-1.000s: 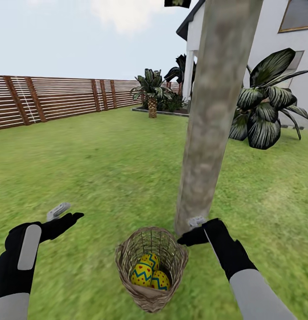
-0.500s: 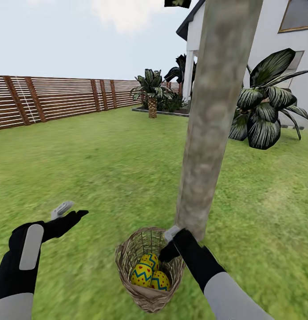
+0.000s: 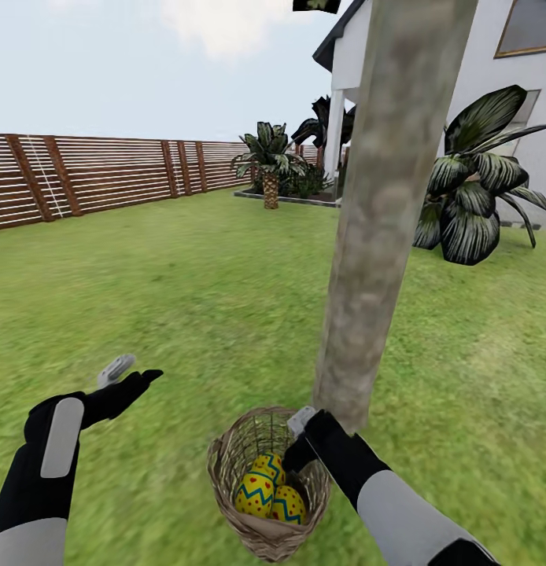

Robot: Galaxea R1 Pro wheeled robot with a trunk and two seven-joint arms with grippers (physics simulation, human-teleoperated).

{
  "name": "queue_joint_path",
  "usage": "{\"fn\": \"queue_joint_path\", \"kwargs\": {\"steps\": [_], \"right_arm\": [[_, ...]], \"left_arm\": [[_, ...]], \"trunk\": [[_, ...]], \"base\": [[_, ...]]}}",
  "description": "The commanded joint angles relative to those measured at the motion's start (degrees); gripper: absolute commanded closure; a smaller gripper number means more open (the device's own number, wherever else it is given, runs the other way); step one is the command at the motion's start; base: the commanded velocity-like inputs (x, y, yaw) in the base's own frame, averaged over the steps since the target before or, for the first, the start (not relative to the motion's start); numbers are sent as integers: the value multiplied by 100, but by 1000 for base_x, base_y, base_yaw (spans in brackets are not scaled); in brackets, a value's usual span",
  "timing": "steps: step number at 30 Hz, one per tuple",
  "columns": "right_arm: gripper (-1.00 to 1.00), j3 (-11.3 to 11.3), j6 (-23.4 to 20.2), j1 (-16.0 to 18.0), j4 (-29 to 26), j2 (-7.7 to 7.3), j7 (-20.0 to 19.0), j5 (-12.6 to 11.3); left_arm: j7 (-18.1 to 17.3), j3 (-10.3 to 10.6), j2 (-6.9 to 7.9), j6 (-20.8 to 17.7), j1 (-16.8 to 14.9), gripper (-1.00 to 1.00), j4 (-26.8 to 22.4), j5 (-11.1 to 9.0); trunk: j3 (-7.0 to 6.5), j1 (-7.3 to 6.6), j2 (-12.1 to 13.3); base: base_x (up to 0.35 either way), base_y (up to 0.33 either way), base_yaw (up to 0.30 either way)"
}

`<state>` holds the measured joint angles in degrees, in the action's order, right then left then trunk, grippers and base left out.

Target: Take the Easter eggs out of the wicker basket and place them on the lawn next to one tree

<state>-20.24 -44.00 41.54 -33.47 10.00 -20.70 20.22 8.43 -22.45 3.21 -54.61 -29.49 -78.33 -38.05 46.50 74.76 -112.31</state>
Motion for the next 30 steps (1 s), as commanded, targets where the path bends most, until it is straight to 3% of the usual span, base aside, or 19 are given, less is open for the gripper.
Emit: {"fn": "queue_joint_path", "kwargs": {"steps": [1,6,7,8,12,17,22,30], "right_arm": [[-100,-6,-8,3,-8,0,-56,61],[-100,-6,22,-5,-27,0,-97,22],[-100,-12,6,-2,-42,0,-93,-282],[-100,-18,-2,0,-47,0,-89,-408],[-100,-37,-9,1,-61,0,-86,-646],[-100,-34,17,-5,-184,0,-78,-699],[-100,-33,15,-5,-245,0,-75,-708],[-100,-32,-8,-5,-248,0,-75,-711]], "left_arm": [[54,-7,2,-23,-4,-100,-2,-62],[61,-14,6,-23,-4,-100,-3,-62],[62,-14,16,-27,-5,-100,-4,-62],[62,-14,18,-27,-5,-100,-5,-62],[62,3,21,-31,-4,-100,-3,-62],[62,10,15,-32,-4,-100,1,-62],[56,-11,7,-24,-4,-100,-1,-62],[54,-14,3,-23,-4,-100,2,-83]], "trunk": [[6,-1,-3],[6,-1,-3],[6,-1,-3],[24,21,-43],[95,109,-203],[185,219,-404],[185,219,-404],[185,219,-404]], "base": [[11,8,0],[3,2,0],[0,0,0],[0,0,0],[0,0,0],[0,0,0],[0,1,0],[0,257,0]]}}
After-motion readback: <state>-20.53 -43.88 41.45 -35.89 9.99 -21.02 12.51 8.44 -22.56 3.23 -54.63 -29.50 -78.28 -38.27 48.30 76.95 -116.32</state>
